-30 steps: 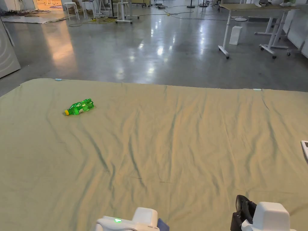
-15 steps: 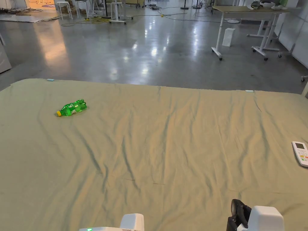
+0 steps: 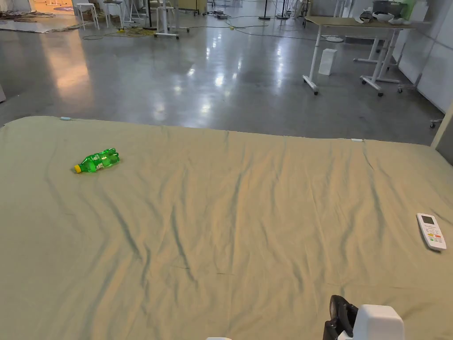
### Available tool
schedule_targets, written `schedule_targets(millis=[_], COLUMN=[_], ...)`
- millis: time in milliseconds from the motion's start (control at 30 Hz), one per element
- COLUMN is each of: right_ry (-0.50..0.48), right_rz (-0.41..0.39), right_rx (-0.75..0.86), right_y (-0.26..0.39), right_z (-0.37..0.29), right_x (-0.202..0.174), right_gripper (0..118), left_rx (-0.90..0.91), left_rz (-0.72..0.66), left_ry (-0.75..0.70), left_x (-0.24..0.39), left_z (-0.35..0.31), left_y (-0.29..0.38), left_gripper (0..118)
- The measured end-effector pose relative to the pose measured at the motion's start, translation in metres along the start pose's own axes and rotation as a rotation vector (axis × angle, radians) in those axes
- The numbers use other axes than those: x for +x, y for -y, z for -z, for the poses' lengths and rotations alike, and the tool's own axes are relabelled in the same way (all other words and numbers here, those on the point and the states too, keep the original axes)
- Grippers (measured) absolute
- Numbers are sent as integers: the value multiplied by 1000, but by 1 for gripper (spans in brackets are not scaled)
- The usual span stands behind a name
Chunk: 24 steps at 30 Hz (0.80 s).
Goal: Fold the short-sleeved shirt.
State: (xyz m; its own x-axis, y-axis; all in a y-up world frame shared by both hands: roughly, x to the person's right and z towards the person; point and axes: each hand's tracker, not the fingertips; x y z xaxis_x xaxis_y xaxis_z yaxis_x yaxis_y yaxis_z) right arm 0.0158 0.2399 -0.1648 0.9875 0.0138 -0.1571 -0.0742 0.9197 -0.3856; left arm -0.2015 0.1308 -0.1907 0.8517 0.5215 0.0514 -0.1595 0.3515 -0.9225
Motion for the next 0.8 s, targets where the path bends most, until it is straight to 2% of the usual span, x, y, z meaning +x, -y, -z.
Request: schedule_targets(millis=[200, 333, 433, 500, 800], right_ry=[12, 20, 31, 39, 77], right_rz=[4, 0, -6, -10, -15], right_rx=[11, 38, 75, 99, 223], right_y=[1, -1, -4, -7, -30], right_z=[1, 0, 2, 3, 6], right_x=[1, 0, -1, -2, -11], right_gripper=[0, 0, 0, 0, 0], left_rx=[21, 61, 196, 304, 814], left_rz=[25, 41, 92, 136, 311], left_ry=[12, 55, 76, 19, -417], left_x=[-8, -7, -11, -13, -26], left_z=[7, -27, -64, -88, -164], left_y=[-1, -10, -20, -29, -45], left_gripper=[8, 8, 8, 8, 8])
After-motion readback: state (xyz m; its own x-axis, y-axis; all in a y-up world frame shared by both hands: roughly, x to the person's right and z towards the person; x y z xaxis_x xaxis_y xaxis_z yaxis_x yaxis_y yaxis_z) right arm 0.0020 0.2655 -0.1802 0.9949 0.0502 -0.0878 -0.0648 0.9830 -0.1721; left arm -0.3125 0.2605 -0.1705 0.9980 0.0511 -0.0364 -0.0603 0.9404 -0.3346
